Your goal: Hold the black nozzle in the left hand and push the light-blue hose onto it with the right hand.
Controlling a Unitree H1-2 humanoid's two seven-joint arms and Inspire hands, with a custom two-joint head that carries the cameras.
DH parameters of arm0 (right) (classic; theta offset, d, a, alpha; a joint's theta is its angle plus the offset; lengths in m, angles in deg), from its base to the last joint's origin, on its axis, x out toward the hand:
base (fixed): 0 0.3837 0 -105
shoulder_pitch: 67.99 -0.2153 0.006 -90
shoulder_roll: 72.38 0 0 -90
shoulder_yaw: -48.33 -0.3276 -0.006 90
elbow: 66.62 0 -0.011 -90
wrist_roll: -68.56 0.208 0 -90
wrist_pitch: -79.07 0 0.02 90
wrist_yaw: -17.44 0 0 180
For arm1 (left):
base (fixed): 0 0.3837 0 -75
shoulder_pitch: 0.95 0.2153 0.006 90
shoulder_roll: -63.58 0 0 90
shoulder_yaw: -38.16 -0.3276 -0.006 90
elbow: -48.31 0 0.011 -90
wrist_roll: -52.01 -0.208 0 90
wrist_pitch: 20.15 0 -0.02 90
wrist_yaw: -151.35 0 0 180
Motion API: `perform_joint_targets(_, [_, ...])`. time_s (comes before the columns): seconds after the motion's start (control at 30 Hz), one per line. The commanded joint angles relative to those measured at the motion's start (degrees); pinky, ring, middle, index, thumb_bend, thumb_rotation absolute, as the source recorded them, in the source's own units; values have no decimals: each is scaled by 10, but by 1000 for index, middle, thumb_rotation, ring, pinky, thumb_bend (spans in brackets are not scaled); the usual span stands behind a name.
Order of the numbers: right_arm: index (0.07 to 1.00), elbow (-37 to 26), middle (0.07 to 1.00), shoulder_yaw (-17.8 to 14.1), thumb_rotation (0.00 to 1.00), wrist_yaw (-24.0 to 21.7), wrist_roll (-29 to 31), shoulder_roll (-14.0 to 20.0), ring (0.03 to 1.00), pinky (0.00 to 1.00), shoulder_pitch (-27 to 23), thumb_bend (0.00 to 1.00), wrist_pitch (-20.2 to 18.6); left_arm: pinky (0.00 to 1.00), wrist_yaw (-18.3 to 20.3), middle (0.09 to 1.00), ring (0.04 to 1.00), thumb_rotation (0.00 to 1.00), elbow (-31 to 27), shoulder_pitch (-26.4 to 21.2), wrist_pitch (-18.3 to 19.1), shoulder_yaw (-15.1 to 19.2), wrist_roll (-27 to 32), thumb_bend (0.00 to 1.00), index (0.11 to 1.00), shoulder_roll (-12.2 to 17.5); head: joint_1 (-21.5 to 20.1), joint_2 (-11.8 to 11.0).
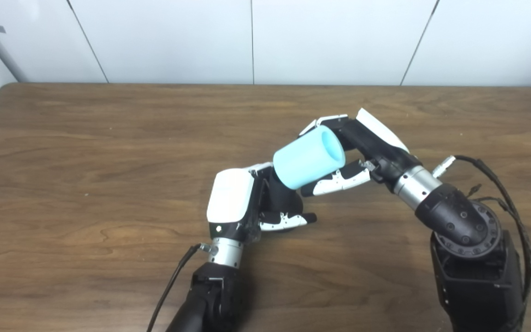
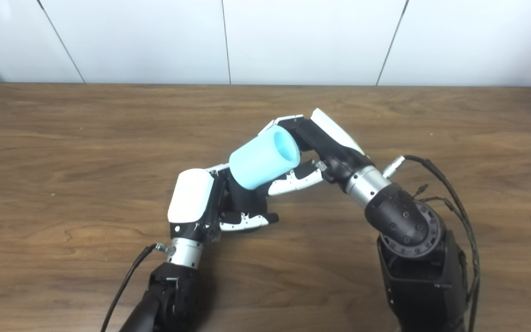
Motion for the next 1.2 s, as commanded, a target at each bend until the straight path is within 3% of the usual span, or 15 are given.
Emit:
perform_joint_targets(0.0, [560,-9,487,-1,0,2,-3,-6,353,253,-16,506,0,397,3,445,460,0,25,9,1,-9,-7,525,498,-5,2,0])
perform_joint_targets(0.2, [559,-11,485,6,0,1,-6,-2,351,258,-24,506,0,398,2,435,455,0,28,7,2,-13,-14,524,501,-4,2,2])
perform_joint_targets(0.73, [530,-5,487,69,0,20,-6,83,348,274,-66,510,19,381,3,427,446,0,30,4,6,-18,-19,524,502,-5,4,5])
perform_joint_targets(1.17, [553,0,488,88,0,35,-4,89,347,271,-69,506,7,392,2,431,454,0,29,5,6,-19,-19,524,501,-5,3,6])
